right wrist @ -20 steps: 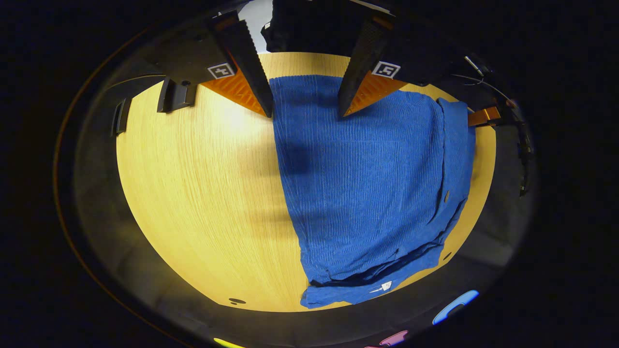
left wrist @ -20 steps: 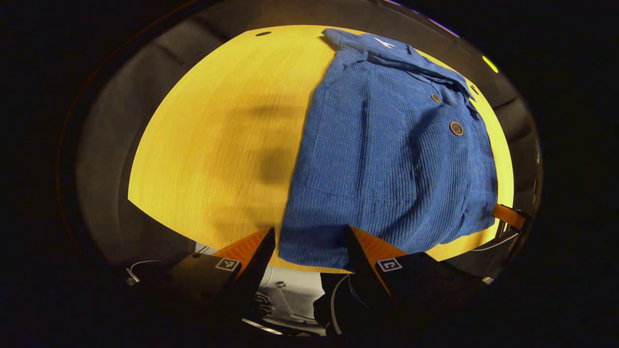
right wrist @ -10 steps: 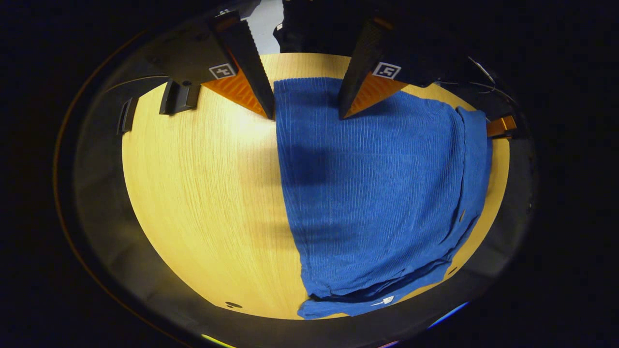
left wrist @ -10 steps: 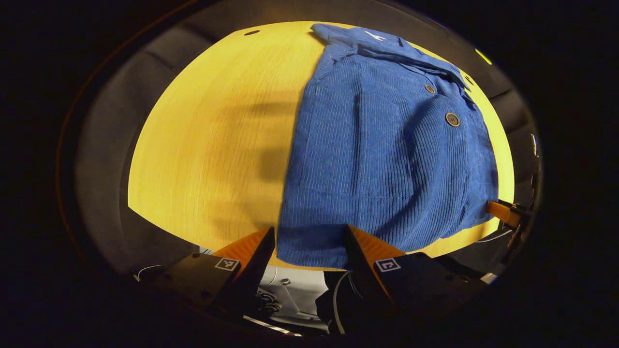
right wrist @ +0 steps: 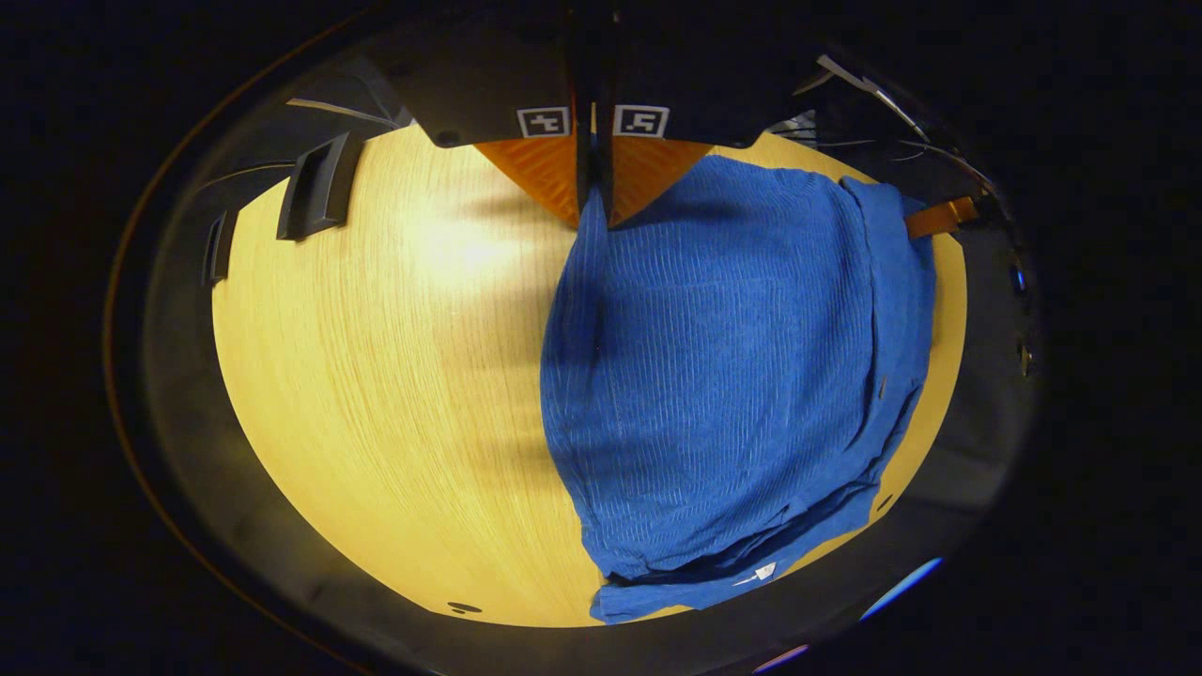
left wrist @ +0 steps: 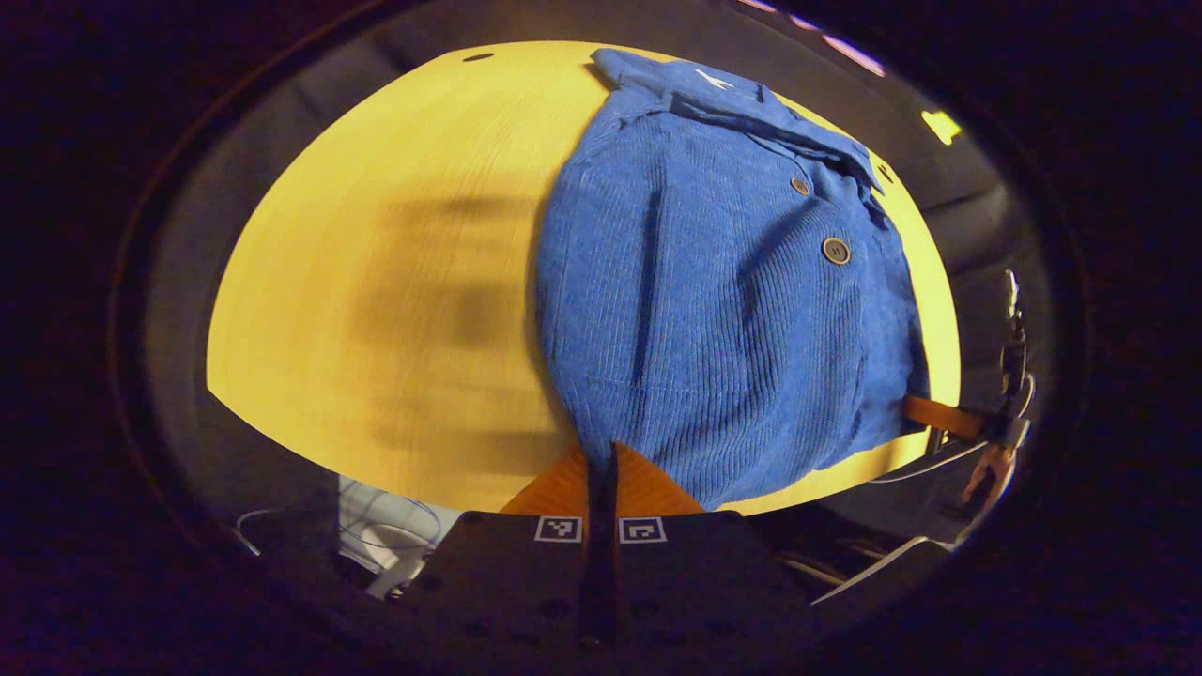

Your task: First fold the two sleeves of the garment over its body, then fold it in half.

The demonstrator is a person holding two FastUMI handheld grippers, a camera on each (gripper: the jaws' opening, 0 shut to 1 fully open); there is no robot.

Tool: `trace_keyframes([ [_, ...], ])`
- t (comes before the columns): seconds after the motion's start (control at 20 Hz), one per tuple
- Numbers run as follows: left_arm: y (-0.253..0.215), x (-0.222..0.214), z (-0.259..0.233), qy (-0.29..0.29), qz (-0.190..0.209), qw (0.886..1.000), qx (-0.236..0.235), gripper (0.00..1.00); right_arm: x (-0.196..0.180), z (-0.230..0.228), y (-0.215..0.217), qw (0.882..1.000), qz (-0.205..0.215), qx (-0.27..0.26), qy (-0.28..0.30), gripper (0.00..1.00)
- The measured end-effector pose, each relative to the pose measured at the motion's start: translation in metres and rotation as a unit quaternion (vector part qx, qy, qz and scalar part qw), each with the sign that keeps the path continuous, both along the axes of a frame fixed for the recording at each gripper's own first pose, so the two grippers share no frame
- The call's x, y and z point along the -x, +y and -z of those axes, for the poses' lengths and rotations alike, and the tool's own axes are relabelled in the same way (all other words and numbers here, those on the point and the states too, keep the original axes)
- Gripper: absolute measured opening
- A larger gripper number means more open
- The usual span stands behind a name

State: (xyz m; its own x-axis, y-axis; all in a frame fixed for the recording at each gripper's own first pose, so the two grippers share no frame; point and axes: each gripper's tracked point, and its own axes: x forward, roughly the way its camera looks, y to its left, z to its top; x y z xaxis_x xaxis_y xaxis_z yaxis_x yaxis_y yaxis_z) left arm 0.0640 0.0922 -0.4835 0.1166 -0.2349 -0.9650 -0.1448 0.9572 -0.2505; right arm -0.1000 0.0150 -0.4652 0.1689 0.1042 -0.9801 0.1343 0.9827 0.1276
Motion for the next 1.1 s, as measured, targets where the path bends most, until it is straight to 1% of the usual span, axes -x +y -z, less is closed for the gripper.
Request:
trace_keyframes([
  [0.1, 0.007, -0.003, -0.012, -0.015, -0.004, 1.000, 0.007, 0.00, -0.009, -0.016, 0.002, 1.000, 0.014, -0.011, -0.013, 0.03],
  [0.3, 0.013, -0.019, -0.057, -0.058, -0.002, 0.998, 0.037, 0.00, -0.032, -0.054, 0.002, 0.999, 0.000, -0.007, -0.046, 0.03],
  [0.45, 0.017, -0.042, -0.091, -0.098, 0.015, 0.994, 0.050, 0.00, -0.053, -0.088, 0.005, 0.997, -0.008, -0.007, -0.076, 0.03],
  [0.65, 0.023, -0.077, -0.137, -0.134, 0.026, 0.988, 0.072, 0.00, -0.094, -0.139, 0.009, 0.992, -0.016, -0.009, -0.124, 0.03],
  [0.75, 0.029, -0.102, -0.163, -0.159, 0.037, 0.984, 0.075, 0.00, -0.123, -0.165, 0.010, 0.988, -0.014, -0.011, -0.154, 0.03],
  [0.85, 0.035, -0.137, -0.188, -0.188, 0.044, 0.979, 0.071, 0.00, -0.166, -0.197, 0.014, 0.979, 0.018, -0.022, -0.203, 0.03],
  [0.9, 0.036, -0.156, -0.198, -0.201, 0.045, 0.976, 0.069, 0.00, -0.191, -0.209, 0.014, 0.974, 0.028, -0.023, -0.225, 0.03],
  [1.0, 0.035, -0.196, -0.218, -0.224, 0.046, 0.971, 0.070, 0.00, -0.236, -0.220, 0.012, 0.967, 0.034, -0.019, -0.250, 0.03],
  [1.05, 0.037, -0.217, -0.225, -0.238, 0.047, 0.968, 0.069, 0.00, -0.263, -0.229, 0.016, 0.962, 0.043, -0.028, -0.267, 0.03],
  [1.1, 0.038, -0.241, -0.227, -0.245, 0.042, 0.967, 0.063, 0.00, -0.293, -0.236, 0.018, 0.957, 0.057, -0.037, -0.281, 0.03],
])
